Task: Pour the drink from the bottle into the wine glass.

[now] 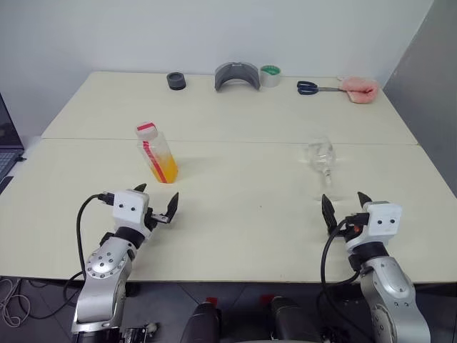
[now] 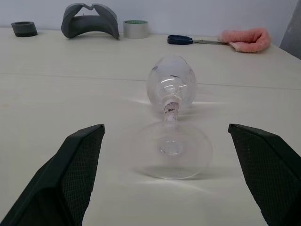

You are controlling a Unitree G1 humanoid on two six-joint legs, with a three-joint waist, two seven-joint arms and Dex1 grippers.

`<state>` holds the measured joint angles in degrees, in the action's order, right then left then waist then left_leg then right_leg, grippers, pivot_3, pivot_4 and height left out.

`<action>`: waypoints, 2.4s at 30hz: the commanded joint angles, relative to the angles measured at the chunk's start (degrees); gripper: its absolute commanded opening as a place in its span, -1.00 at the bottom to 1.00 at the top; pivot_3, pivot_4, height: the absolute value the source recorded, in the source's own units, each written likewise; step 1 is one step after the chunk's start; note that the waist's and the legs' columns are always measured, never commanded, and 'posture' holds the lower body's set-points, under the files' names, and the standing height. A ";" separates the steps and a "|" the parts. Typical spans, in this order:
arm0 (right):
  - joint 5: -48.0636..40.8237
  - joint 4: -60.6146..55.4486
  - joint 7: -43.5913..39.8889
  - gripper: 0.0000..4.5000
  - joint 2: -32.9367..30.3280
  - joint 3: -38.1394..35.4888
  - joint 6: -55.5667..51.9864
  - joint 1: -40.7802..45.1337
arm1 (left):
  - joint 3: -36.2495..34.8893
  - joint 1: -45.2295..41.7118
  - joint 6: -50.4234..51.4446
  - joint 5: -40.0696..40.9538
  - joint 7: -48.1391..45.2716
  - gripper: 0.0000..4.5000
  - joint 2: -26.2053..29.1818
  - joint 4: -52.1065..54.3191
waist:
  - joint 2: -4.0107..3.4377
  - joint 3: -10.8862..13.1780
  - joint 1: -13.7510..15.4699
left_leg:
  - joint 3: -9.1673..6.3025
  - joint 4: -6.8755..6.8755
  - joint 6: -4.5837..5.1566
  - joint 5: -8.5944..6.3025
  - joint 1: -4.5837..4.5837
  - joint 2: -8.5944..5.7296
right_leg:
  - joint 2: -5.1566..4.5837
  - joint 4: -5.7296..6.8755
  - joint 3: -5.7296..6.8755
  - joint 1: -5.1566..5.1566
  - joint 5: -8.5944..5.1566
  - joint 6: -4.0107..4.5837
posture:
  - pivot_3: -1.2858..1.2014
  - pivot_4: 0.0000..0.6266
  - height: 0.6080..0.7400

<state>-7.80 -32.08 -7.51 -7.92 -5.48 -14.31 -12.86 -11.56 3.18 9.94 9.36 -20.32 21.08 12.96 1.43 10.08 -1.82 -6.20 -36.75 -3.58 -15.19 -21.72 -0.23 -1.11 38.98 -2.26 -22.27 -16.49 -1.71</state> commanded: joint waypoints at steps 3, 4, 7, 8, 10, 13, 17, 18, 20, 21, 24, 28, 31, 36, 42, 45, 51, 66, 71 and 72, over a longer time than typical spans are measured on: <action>-0.16 -0.48 -0.26 1.00 -0.46 -0.74 1.26 0.00 | 1.02 0.31 -0.89 -0.52 -0.65 1.00 0.55 2.97 | 0.00 0.00 0.00 | 0.02 0.00 0.00 0.00 0.00 0.00 | 0.00 0.00 0.00 0.00 0.00 0.00 | 0.03 -0.52 1.00; -0.13 -0.45 -0.29 1.00 -0.49 -0.68 1.32 -0.10 | 1.30 0.27 -0.74 -0.76 -0.73 1.00 0.63 3.05 | 0.00 0.00 0.00 | 0.01 0.00 0.00 0.00 0.00 -0.01 | 0.00 0.00 0.00 0.00 0.00 0.00 | 0.03 -0.52 1.00; -0.08 -0.33 -0.38 1.00 -0.58 -0.51 1.46 -0.27 | 1.73 0.09 -0.56 -1.26 -0.62 1.00 0.74 3.19 | 0.00 0.00 -0.02 | 0.01 0.00 0.00 0.00 0.00 0.00 | 0.00 0.00 0.00 0.00 0.00 0.00 | 0.03 -0.52 1.00; -0.09 -0.30 -0.40 1.00 -0.60 -0.48 1.47 -0.29 | 1.80 0.02 -0.49 -1.44 -0.48 1.00 0.79 3.17 | 0.00 0.00 -0.02 | 0.01 0.00 0.00 0.00 0.01 0.00 | 0.00 0.00 0.00 0.00 0.00 0.00 | 0.03 -0.52 1.00; -0.11 -0.39 -0.48 1.00 -0.64 -0.43 1.48 -0.45 | 1.71 0.01 -0.47 -1.45 -0.23 1.00 0.67 3.25 | 0.00 0.00 -0.01 | 0.01 0.00 0.00 0.00 0.00 0.00 | 0.00 0.00 0.00 0.00 0.00 0.00 | 0.03 -0.52 1.00; 0.03 -0.42 -0.62 1.00 -0.64 -0.26 1.68 -0.74 | 1.35 -0.07 -1.25 -1.25 -0.31 1.00 0.57 3.22 | 0.00 0.00 -0.01 | 0.01 0.00 0.00 0.00 0.00 0.00 | 0.00 0.00 0.00 0.00 0.00 0.00 | 0.03 -0.52 1.00; 0.54 -0.59 -0.96 1.00 -1.13 -0.02 2.33 -0.84 | 0.33 -0.78 -0.54 -0.19 -0.27 1.00 0.68 3.12 | 0.00 0.00 -0.01 | 0.01 0.00 0.00 0.00 0.00 0.00 | 0.00 0.00 0.00 0.00 0.00 0.00 | 0.03 -0.52 1.00; 0.57 -0.66 -0.99 1.00 -1.18 0.05 2.39 -0.93 | 0.34 -0.82 -0.66 -0.28 -0.38 1.00 0.90 3.12 | 0.00 0.00 -0.01 | 0.01 0.00 0.00 0.00 0.00 0.00 | 0.00 0.00 0.00 0.00 0.00 0.00 | 0.03 -0.52 1.00; 0.54 -0.76 -1.28 1.00 -1.31 0.24 2.57 -1.08 | 0.37 -1.00 -0.77 -0.34 -0.38 1.00 1.06 3.26 | 0.00 0.00 -0.01 | 0.01 0.00 0.00 0.00 0.00 0.00 | 0.00 0.00 0.00 0.00 0.00 0.00 | 0.03 -0.52 1.00; 0.63 -0.78 -1.62 1.00 -1.51 0.43 2.71 -1.11 | 0.36 -1.08 -0.77 -0.33 -0.35 1.00 1.09 3.37 | 0.00 0.00 -0.01 | 0.01 0.00 0.00 0.00 0.00 0.00 | 0.00 0.00 0.00 0.00 0.00 0.00 | 0.03 -0.52 1.00; 0.65 -0.87 -2.43 1.00 -1.95 0.92 2.97 -1.24 | 0.31 -1.04 -0.42 -0.30 -0.26 1.00 1.04 3.60 | 0.00 0.00 -0.01 | 0.02 0.00 0.00 0.00 0.00 0.00 | 0.00 0.00 0.00 0.00 0.00 0.00 | 0.03 -0.52 1.00; 0.05 -0.76 -3.36 1.00 -2.31 1.19 2.93 -1.44 | 0.86 -0.70 0.05 -0.97 0.21 1.00 0.89 3.82 | 0.00 0.00 -0.01 | 0.00 0.00 0.00 0.00 0.00 0.00 | 0.00 0.00 0.00 0.00 0.00 0.00 | 0.03 -0.52 1.00; 0.25 -0.11 -4.79 1.00 -3.20 1.84 4.16 -1.45 | 1.04 -0.63 0.32 -0.86 0.40 1.00 0.50 3.93 | 0.00 0.00 -0.01 | 0.01 0.00 0.00 0.00 0.00 0.00 | 0.00 0.00 0.00 0.00 0.00 0.00 | 0.03 -0.52 1.00; -4.54 -2.01 -11.10 1.00 -6.42 3.11 2.23 1.44 | -0.43 -1.21 2.05 0.06 1.82 1.00 -0.24 4.06 | 0.00 0.00 -0.05 | 0.02 0.00 0.00 0.00 0.01 0.00 | 0.00 0.00 0.01 0.00 0.00 0.00 | 0.03 -0.52 1.00; -17.98 -5.34 -20.99 1.00 -14.51 3.75 -10.19 8.91 | -3.04 -4.48 4.75 2.15 3.59 1.00 -0.31 2.96 | 0.01 0.00 0.02 | -0.07 -0.02 0.01 0.00 -0.02 -0.01 | 0.02 0.00 0.05 0.03 0.00 0.00 | 0.03 -0.52 1.00; -19.42 -4.56 -22.81 1.00 -17.22 3.49 -11.83 13.43 | -3.26 -6.26 5.47 2.38 3.88 1.00 -0.09 2.17 | 0.01 0.00 0.03 | -0.03 -0.08 0.01 0.00 -0.01 -0.05 | 0.01 0.00 0.06 0.05 0.01 -0.01 | 0.03 -0.52 1.00; -20.26 -2.97 -24.14 1.00 -18.70 4.50 -12.77 18.54 | -3.30 -9.74 6.49 3.62 3.76 1.00 -0.67 -0.03 | 0.02 0.00 0.06 | -0.05 -0.06 0.01 0.00 -0.02 -0.06 | 0.01 0.01 0.09 0.04 0.01 -0.01 | 0.03 -0.52 1.00; -24.25 -2.59 -31.83 1.00 -23.01 5.99 -14.82 22.70 | -3.34 -15.55 7.83 3.99 5.64 1.00 -0.54 -4.61 | 0.03 0.01 0.05 | -0.04 -0.09 0.01 0.00 -0.03 -0.06 | 0.01 0.01 0.09 0.03 0.02 -0.02 | 0.03 -0.52 1.00; -25.13 -2.48 -32.68 1.00 -23.84 5.48 -15.42 23.37 | -4.19 -17.84 8.71 3.96 7.84 1.00 -0.93 -6.79 | 0.03 0.01 0.04 | -0.05 -0.10 0.01 0.00 -0.04 -0.06 | 0.01 0.01 0.09 0.03 0.03 -0.03 | 0.03 -0.52 1.00; -25.52 -2.51 -32.86 1.00 -23.94 5.54 -15.70 23.74 | -4.00 -18.40 8.61 3.71 8.04 1.00 -0.79 -7.43 | 0.03 0.01 0.04 | -0.05 -0.10 0.01 0.00 -0.04 -0.06 | 0.01 0.01 0.09 0.03 0.03 -0.03 | 0.03 -0.52 1.00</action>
<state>-31.76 -33.40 -39.76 -31.35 1.22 -29.69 9.80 -14.53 -13.95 18.85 13.11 -12.99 19.97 5.10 1.46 10.09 -1.78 -6.25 -36.85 -3.57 -15.19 -21.75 -0.29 -1.10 38.99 -2.17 -22.24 -16.46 -1.74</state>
